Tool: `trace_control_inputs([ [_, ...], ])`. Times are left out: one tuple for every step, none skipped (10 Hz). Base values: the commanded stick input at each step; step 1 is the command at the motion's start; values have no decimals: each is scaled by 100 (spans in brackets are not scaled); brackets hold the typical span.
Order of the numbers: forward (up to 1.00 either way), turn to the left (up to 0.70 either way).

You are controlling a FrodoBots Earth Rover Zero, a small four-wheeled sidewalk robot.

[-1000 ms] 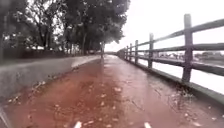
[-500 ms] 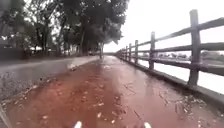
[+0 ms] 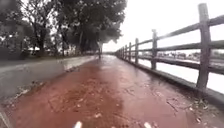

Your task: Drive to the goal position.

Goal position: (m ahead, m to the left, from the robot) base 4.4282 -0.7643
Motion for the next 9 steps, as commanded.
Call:
trace_control_inputs([
  [50, 0],
  [50, 0],
  [50, 0],
  [50, 0],
  [50, 0],
  [50, 0],
  [50, 0],
  [50, 0],
  [50, 0],
])
